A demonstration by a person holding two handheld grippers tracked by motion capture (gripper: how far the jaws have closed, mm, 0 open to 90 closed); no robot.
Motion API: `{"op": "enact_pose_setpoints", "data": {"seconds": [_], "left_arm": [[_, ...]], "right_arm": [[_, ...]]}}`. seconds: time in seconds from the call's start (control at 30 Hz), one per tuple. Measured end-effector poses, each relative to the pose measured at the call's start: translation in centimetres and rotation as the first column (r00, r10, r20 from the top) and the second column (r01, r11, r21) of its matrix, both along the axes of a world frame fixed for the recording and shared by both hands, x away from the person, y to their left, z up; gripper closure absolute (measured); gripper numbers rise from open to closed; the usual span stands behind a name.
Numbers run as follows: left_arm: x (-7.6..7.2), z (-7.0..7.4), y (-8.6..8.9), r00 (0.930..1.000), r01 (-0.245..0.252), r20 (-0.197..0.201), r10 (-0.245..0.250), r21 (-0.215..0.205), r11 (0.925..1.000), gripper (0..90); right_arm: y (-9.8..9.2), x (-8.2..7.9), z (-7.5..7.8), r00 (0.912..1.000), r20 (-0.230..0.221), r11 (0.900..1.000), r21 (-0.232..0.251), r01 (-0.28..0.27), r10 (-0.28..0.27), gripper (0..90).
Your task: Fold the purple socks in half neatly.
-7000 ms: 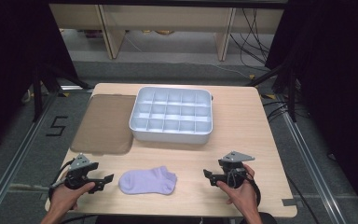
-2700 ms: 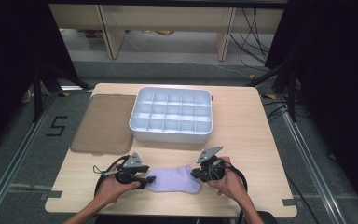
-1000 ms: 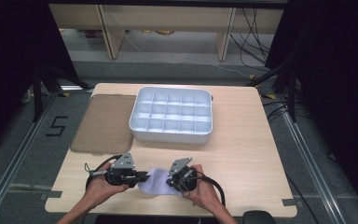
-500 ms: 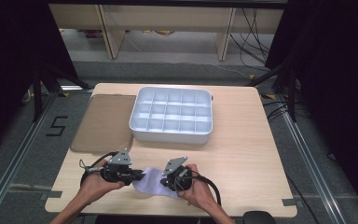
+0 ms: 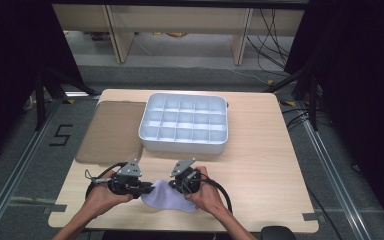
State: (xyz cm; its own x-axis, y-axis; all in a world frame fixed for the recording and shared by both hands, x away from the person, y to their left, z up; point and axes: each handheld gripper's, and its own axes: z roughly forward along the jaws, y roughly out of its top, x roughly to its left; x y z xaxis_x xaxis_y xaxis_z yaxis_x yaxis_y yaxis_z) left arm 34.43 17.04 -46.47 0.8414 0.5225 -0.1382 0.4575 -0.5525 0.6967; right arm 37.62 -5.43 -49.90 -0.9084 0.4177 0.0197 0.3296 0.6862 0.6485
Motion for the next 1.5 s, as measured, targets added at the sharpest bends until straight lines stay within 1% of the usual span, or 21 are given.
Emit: {"op": "enact_pose_setpoints", "data": {"seconds": [0.03, 0.07, 0.2, 0.3, 0.37, 0.43, 0.57, 0.6, 0.67, 0.77, 0.8, 0.83, 0.93, 0.97, 1.0, 1.03, 1.07, 1.13, 1.2, 1.33, 1.5], "left_arm": [[0.2, 0.1, 0.2, 0.9997, 0.023, 0.012, -0.023, 0.026, 0.9994, 82.2], [0.2, 0.1, 0.3, 0.9998, 0.017, 0.009, -0.017, 0.013, 0.9998, 82.1], [0.3, 0.4, 0.8, 1.0000, 0.000, 0.009, 0.000, 0.002, 1.0000, 82.1], [0.4, 0.6, 1.2, 0.9999, -0.004, 0.012, 0.004, 0.004, 1.0000, 82.1], [0.5, 0.8, 1.4, 0.9996, 0.008, 0.025, -0.009, 0.015, 0.9999, 82.2], [0.5, 0.9, 1.5, 0.9998, -0.005, 0.020, 0.005, 0.009, 0.9999, 82.2], [0.4, 0.8, 1.3, 0.9999, 0.011, 0.011, -0.011, 0.030, 0.9995, 82.2], [0.4, 0.8, 1.3, 0.9998, 0.015, 0.012, -0.015, 0.039, 0.9991, 82.2], [0.3, 0.7, 1.1, 1.0000, 0.002, 0.005, -0.002, 0.022, 0.9998, 82.3], [0.3, 0.7, 1.1, 0.9999, 0.005, 0.009, -0.006, 0.027, 0.9996, 82.1], [0.3, 0.8, 1.2, 0.9997, 0.012, 0.019, -0.013, 0.029, 0.9995, 81.7], [0.3, 0.8, 1.2, 0.9998, 0.009, 0.018, -0.009, 0.029, 0.9995, 81.7], [0.3, 0.9, 1.1, 0.9999, 0.002, 0.017, -0.002, 0.019, 0.9998, 81.7], [0.3, 1.0, 1.1, 0.9998, 0.002, 0.018, -0.003, 0.022, 0.9998, 81.7], [0.2, 1.1, 1.0, 0.9998, -0.010, 0.015, 0.010, 0.020, 0.9997, 81.7], [0.2, 1.2, 1.0, 0.9998, 0.007, 0.020, -0.008, 0.025, 0.9997, 81.7], [0.2, 1.3, 0.7, 0.9999, -0.002, 0.014, 0.002, 0.016, 0.9999, 81.5], [0.2, 1.2, 0.5, 0.9999, -0.014, 0.007, 0.014, 0.008, 0.9999, 81.4], [0.2, 1.2, 0.0, 0.9998, -0.019, 0.006, 0.019, -0.004, 0.9998, 81.4], [0.6, 1.4, -0.9, 0.9998, 0.001, 0.019, -0.001, -0.001, 1.0000, 81.7], [1.1, 1.4, -2.3, 1.0000, -0.006, 0.008, 0.006, -0.021, 0.9998, 81.9]], "right_arm": [[0.2, 0.3, -0.2, 0.9999, 0.004, 1.000, -0.007, -0.015, 0.015, 90.0], [0.8, 0.4, -0.6, 0.9998, -0.018, 1.000, 0.003, 0.001, -0.001, 90.0], [1.3, 0.5, -0.7, 0.9999, -0.017, 1.000, 0.006, -0.004, 0.004, 90.0], [1.8, 0.7, -0.8, 0.9999, -0.006, 1.000, 0.016, -0.013, 0.013, 90.0], [2.0, 0.7, -0.7, 0.9997, -0.023, 1.000, 0.017, -0.005, 0.005, 90.0], [2.1, 0.7, -0.7, 0.9996, -0.029, 1.000, 0.015, -0.001, 0.002, 90.0], [2.2, 0.2, -0.6, 0.9987, -0.046, 0.999, 0.034, 0.023, -0.021, 90.0], [2.0, 0.5, -0.3, 0.9999, -0.008, 0.999, 0.047, -0.008, 0.009, 90.0], [1.6, 0.3, 0.4, 0.9997, 0.024, 0.998, 0.065, -0.001, -0.001, 90.0], [0.1, -0.1, 1.8, 0.9988, 0.046, 0.997, 0.074, 0.016, -0.020, 90.0], [-1.0, -0.4, 2.3, 0.9987, 0.043, 0.998, 0.054, 0.025, -0.028, 90.0], [-1.0, -0.4, 2.3, 0.9987, 0.043, 0.998, 0.054, 0.025, -0.028, 90.0], [-2.3, -0.8, 2.1, 0.9990, -0.003, 0.998, 0.050, 0.044, -0.044, 90.0], [-2.7, -1.0, 2.0, 0.9993, -0.003, 0.999, 0.035, 0.038, -0.037, 90.0], [-3.0, -1.3, 1.6, 0.9994, -0.018, 0.999, 0.024, 0.028, -0.028, 90.0], [-3.0, -1.3, 1.6, 0.9994, -0.018, 0.999, 0.024, 0.028, -0.028, 90.0], [-3.3, -1.4, 1.1, 0.9993, -0.021, 0.999, -0.011, 0.031, -0.032, 90.0], [-3.4, -1.3, 0.5, 0.9990, -0.029, 0.999, -0.031, 0.033, -0.034, 90.0], [-3.2, -1.1, 0.2, 0.9976, -0.051, 0.998, -0.040, 0.044, -0.046, 90.0], [-2.9, -1.2, 0.0, 0.9984, -0.048, 0.999, -0.024, 0.029, -0.030, 90.0], [-3.0, -1.1, 0.1, 0.9979, -0.057, 0.999, -0.028, 0.028, -0.029, 90.0]]}}
